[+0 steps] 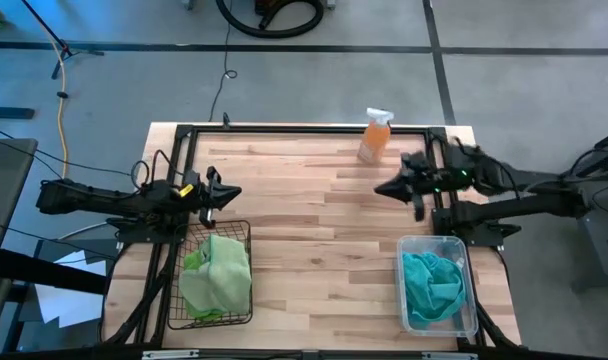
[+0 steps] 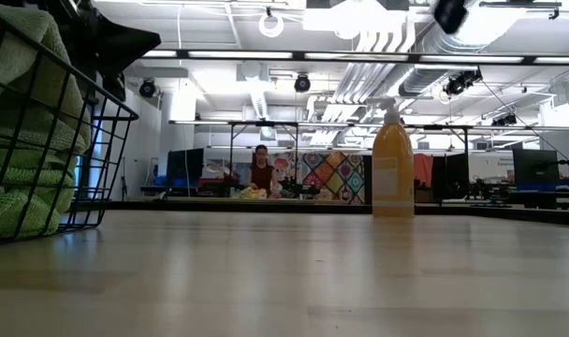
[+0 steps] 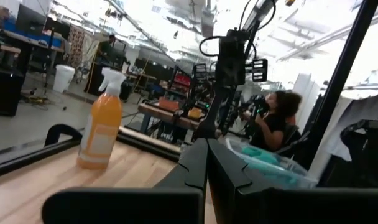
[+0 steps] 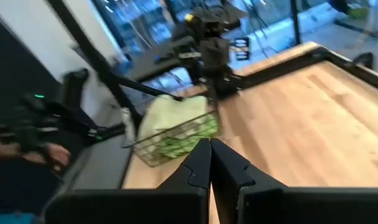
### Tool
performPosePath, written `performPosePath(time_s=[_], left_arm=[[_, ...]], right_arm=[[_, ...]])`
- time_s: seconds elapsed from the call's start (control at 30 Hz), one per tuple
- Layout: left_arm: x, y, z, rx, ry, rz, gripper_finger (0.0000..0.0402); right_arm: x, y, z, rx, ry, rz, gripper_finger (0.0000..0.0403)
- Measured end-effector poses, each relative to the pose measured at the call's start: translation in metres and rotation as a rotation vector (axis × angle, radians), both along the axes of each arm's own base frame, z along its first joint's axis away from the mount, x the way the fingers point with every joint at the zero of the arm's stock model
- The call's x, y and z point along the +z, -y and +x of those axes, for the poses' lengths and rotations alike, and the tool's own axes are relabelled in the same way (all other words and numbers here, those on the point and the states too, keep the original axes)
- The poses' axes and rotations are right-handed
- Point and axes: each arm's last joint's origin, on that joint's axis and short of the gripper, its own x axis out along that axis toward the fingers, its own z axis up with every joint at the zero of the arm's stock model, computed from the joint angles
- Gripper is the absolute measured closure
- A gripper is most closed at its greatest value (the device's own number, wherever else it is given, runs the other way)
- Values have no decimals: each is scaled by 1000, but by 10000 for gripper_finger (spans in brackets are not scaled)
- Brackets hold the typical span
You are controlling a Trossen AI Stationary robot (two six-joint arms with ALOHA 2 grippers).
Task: Sort microfiber towel by color & place in baskets
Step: Return to Home Position
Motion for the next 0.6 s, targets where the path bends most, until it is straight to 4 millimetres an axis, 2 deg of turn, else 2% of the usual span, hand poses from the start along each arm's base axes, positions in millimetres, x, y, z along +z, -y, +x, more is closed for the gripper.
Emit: performPosePath(time_s=[0.13,0.27,0.4,0.6], left_arm=[[-3,0,1,0,-31,0,401],[-5,0,1,0,-51,1,402],[-6,0,1,0,-66,1,402],[-6,0,1,0,-68,1,401]], right_arm=[[-36,-7,-27,33,102,56,403],[-66,-10,-47,56,240,2,403],[-92,-9,-58,35,341,-80,403],[-121,-9,-64,23,444,-92,403]])
